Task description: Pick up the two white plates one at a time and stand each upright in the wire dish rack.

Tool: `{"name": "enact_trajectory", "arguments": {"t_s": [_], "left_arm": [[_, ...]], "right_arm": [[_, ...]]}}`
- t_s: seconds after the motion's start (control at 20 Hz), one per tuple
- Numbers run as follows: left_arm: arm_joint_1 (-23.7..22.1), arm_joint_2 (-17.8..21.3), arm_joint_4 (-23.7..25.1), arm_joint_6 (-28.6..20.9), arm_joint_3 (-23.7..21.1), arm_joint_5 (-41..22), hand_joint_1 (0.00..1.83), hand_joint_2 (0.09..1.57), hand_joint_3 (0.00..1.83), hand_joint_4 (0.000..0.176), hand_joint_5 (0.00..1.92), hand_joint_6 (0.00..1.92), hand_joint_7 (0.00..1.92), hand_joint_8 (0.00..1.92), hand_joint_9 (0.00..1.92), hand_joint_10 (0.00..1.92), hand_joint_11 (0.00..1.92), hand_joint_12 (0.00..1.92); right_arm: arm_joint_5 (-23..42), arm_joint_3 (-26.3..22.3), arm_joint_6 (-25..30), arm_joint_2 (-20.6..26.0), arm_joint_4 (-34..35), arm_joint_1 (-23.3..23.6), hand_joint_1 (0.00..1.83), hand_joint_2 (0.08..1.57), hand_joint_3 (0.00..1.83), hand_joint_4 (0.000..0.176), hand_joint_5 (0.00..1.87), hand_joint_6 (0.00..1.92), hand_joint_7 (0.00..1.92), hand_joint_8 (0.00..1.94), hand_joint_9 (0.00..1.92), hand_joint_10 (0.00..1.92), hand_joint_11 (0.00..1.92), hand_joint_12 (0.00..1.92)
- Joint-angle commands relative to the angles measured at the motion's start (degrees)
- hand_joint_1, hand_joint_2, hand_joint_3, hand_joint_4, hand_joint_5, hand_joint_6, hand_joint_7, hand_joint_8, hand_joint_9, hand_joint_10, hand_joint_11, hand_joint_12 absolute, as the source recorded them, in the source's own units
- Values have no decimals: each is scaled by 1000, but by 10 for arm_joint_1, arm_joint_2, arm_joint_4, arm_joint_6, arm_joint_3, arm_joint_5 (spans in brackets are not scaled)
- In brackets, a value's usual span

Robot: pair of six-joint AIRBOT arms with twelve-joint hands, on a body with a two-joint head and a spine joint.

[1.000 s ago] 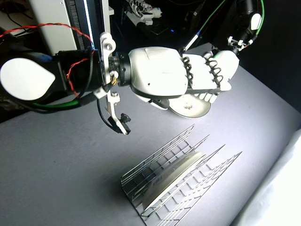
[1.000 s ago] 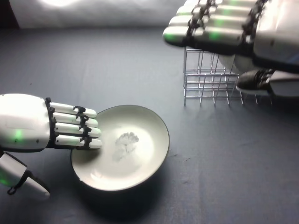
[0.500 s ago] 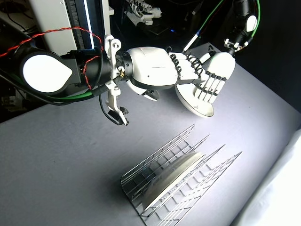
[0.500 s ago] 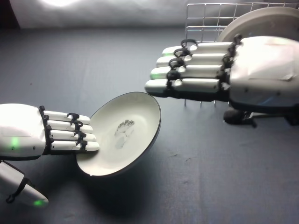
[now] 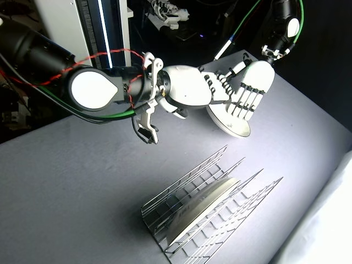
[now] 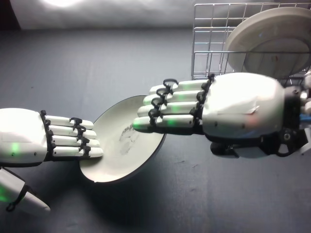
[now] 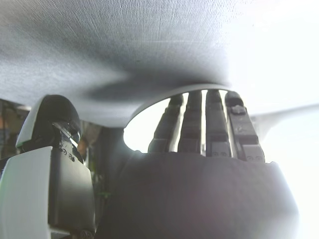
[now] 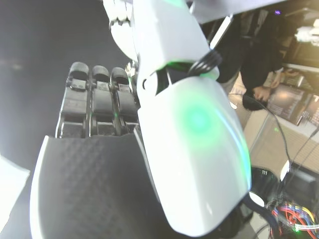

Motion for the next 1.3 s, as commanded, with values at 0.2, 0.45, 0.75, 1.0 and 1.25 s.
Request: {"name": "enact_trajectory", "arguments": {"t_s": [0.2,0.45,0.75,1.0,1.25], "left_arm": [[3,-2,-1,-4,3,-17,0,1097,0,0,0,0,0,0,0,0,0,0],[3,-3,-2,-4,3,-20,0,1106,1,0,0,0,0,0,0,0,0,0],[3,-5,-4,-3,6,-23,0,1105,0,0,0,0,0,0,0,0,0,0],[2,-5,-6,-3,6,-23,0,1113,2,0,6,1,1,0,0,0,0,0],[1,-4,-6,-3,6,-23,0,1098,0,0,8,2,6,2,2,0,4,1]], "right_arm": [[37,22,-5,-40,17,-5,1516,1067,10,0,0,0,0,0,0,0,0,0],[28,57,-7,-88,17,-2,1524,1079,10,0,0,0,0,0,0,0,0,0],[25,116,-9,-146,17,-1,1573,1103,14,0,0,0,0,0,0,0,34,21],[25,149,-11,-182,17,3,1511,1130,10,0,0,0,0,0,0,0,0,294],[24,159,-14,-201,17,4,1531,1164,6,0,127,13,95,10,113,16,0,666]]}}
